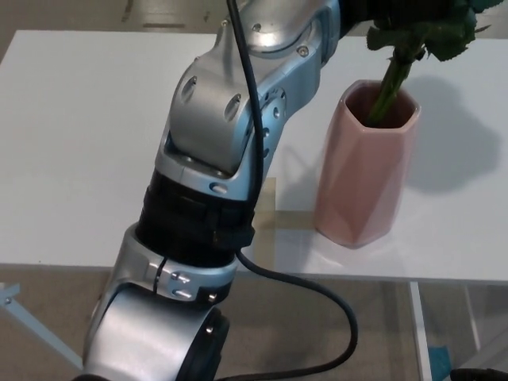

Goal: Use the left hand to pick up the rose and then lift and insert it into the pink vase.

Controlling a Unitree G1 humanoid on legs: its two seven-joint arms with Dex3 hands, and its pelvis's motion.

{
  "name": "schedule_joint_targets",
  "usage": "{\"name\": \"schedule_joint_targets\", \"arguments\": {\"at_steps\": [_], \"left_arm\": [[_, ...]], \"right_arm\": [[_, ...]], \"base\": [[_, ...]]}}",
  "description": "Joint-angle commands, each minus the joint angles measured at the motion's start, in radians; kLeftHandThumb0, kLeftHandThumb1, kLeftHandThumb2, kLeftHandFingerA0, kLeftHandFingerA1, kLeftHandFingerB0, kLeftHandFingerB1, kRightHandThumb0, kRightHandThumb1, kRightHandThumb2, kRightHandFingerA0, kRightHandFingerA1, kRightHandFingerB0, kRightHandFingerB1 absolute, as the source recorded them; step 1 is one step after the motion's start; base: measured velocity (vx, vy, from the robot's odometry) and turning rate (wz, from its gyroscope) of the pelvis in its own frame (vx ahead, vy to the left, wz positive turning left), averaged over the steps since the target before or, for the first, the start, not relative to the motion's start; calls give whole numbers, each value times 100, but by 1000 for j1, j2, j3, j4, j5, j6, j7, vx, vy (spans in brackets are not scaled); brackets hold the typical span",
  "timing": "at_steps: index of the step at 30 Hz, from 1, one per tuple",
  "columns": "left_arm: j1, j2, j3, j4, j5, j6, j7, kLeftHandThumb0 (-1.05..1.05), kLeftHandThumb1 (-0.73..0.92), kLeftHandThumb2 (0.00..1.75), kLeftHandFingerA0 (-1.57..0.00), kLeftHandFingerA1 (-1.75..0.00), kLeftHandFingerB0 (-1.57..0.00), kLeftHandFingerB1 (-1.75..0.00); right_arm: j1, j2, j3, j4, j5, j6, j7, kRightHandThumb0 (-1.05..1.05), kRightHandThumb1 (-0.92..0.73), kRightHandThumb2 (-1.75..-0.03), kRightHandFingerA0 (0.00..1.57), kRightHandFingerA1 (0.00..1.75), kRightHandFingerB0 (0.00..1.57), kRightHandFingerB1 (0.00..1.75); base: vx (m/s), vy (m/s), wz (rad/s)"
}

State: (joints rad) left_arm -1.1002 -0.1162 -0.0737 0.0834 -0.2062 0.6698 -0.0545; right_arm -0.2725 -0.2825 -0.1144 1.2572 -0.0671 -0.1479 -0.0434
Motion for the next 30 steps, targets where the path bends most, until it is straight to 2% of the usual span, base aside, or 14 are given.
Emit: {"name": "schedule_joint_targets", "arguments": {"at_steps": [1, 17, 30], "left_arm": [[18, -25, 2, 18, 3, -38, -3, -19, 83, 65, -98, -131, -80, -88], [63, -18, -9, 53, 5, -103, -25, -19, 84, 66, -96, -134, -80, -87], [96, -36, -15, 43, -2, -82, -2, -18, 83, 66, -99, -133, -83, -85]], "right_arm": [[7, -4, 0, 1, 3, 6, 10, -27, -57, -55, 69, 50, 62, 46], [-2, -7, 1, 0, 3, 15, 24, -25, -57, -56, 67, 49, 60, 45], [-8, -8, -6, -4, 7, 17, 34, -25, -57, -56, 66, 49, 59, 46]], "base": [[0, 0, 0], [0, 0, 0], [0, 0, 0]]}}
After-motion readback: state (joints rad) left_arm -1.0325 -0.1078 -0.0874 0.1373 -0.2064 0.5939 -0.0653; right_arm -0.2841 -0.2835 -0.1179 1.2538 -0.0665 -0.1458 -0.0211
